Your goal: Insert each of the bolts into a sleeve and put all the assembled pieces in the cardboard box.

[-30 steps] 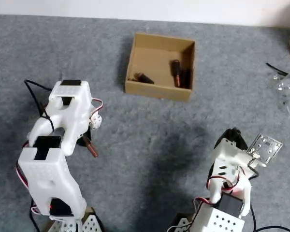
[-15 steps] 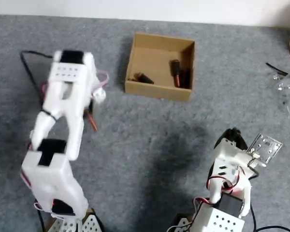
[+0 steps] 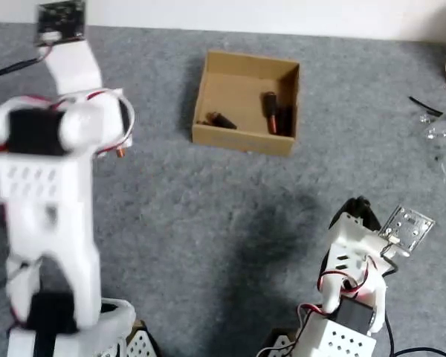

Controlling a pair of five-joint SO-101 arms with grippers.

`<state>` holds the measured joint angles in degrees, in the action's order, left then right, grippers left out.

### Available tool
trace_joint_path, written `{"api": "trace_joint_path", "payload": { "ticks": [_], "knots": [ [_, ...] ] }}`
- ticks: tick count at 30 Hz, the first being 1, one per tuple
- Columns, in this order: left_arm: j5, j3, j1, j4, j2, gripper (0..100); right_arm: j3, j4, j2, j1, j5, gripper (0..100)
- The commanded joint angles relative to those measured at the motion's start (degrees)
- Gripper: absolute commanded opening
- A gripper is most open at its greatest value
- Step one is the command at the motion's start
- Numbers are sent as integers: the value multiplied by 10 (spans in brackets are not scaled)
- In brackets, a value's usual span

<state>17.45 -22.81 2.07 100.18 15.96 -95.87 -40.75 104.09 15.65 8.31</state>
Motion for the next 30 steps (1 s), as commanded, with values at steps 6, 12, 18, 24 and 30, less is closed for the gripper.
{"api": "trace_joint_path", "payload": {
  "ticks": [6, 12, 18, 24, 30],
  "knots": [
    [-16, -4, -7, 4, 244, 5, -31, 21, 13, -6, -7, 6],
    [-16, 142, -7, 3, 397, 5, -31, 21, 13, -6, -7, 6],
    [-16, 327, -9, -56, 553, 5, -31, 21, 13, -6, -7, 6],
    [-13, 564, -10, -202, 706, 5, -31, 21, 13, -6, -7, 6],
    [-12, 815, -11, -420, 825, 5, -31, 21, 13, -13, -7, 6]
  ]
}}
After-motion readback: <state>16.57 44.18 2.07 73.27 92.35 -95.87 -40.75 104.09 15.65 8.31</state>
